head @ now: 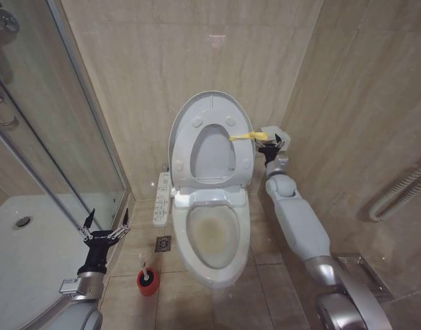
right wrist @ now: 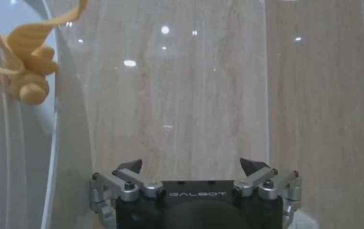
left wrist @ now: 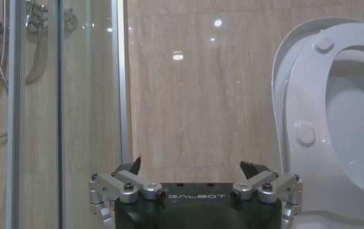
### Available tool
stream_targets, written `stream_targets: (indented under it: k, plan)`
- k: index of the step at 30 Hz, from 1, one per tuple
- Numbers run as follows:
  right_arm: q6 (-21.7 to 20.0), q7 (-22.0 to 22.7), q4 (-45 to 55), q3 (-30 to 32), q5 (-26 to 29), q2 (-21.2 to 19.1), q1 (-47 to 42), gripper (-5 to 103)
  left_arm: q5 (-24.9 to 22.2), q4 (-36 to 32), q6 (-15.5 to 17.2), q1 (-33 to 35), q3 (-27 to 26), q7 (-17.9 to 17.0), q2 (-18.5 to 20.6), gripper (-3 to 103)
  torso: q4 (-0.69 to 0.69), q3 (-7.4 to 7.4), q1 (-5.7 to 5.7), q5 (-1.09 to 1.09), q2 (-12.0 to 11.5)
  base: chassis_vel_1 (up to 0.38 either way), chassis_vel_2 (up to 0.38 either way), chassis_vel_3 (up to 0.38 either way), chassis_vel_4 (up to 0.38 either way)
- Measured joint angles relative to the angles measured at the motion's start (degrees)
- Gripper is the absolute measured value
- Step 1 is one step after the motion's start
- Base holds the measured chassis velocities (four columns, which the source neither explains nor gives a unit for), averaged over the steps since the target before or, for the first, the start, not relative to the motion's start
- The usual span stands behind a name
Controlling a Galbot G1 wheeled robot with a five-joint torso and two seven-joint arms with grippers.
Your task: Open the toilet lid, clean the toilet bowl with a toilet brush, close the toilet lid, and flush.
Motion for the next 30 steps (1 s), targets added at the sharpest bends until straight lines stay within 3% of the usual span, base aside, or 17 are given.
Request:
stream_targets:
  k: [7,15,24,30]
  plan:
    - [-0.52,0.01,5.58,-0.53,1.61,-2.85,-5.11,100,0.00,0.00,0.00,0.00,0.00,0.00,0.00,100,0.05,0.00,0.00,0.01,0.00,0.000,0.000,0.000,0.000]
    - [-0.17,-0.74,15.48,1.50,4.08,-7.47,-16.83,100,0.00,0.00,0.00,0.00,0.00,0.00,0.00,100,0.10,0.00,0.00,0.02,0.00,0.000,0.000,0.000,0.000]
    - [1.93,-1.14,25.76,7.40,4.98,-8.35,-33.94,100,0.00,0.00,0.00,0.00,0.00,0.01,0.00,100,0.03,0.00,0.00,0.02,0.00,0.000,0.000,0.000,0.000]
    - [3.90,-1.16,29.40,9.59,4.84,-6.35,-42.97,100,0.00,0.00,0.00,0.00,0.00,0.01,0.00,100,0.02,-0.01,-0.01,0.01,0.00,0.000,0.000,0.000,0.000]
